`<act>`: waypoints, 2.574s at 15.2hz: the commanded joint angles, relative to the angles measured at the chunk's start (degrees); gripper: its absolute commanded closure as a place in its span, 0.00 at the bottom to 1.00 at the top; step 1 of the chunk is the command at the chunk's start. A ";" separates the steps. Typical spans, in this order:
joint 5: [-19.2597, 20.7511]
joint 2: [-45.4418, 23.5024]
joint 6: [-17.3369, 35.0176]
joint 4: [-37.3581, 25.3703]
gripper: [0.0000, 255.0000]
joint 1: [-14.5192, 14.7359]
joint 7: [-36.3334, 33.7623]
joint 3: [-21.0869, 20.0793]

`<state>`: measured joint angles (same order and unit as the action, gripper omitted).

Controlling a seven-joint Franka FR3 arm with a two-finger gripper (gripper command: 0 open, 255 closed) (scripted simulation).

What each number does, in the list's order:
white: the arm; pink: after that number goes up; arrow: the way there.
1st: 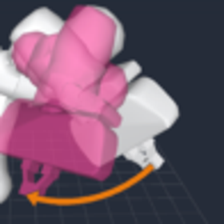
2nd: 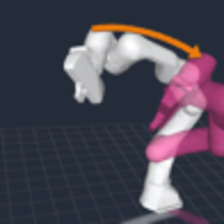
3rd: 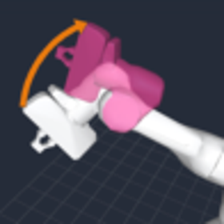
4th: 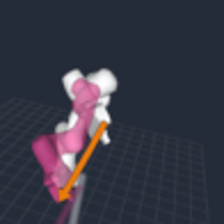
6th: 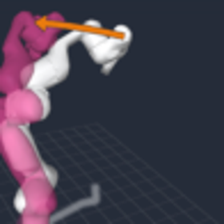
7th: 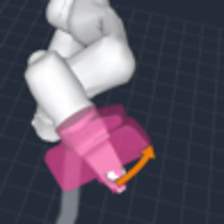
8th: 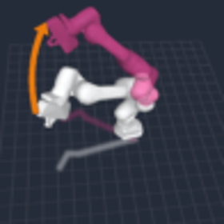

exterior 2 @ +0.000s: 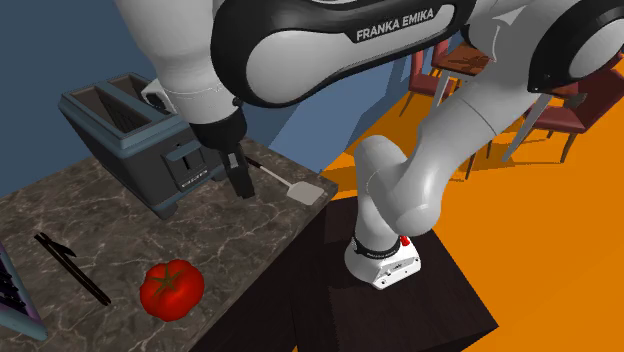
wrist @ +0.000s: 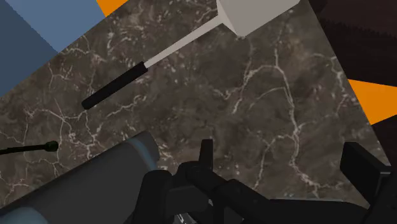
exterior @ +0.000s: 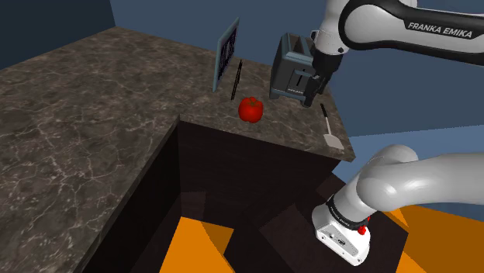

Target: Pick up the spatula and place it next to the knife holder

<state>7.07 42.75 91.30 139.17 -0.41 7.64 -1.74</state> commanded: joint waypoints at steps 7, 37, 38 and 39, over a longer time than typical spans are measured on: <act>-0.58 4.23 7.47 7.48 0.00 -11.46 -17.34 3.77; -0.61 11.18 20.18 22.75 1.00 -23.85 -33.80 7.30; -0.61 11.18 20.19 22.76 1.00 -23.85 -33.80 7.30; -0.69 11.32 19.35 22.05 1.00 -23.81 -33.77 7.24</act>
<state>6.41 53.95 111.21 161.65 -24.22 -26.17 5.51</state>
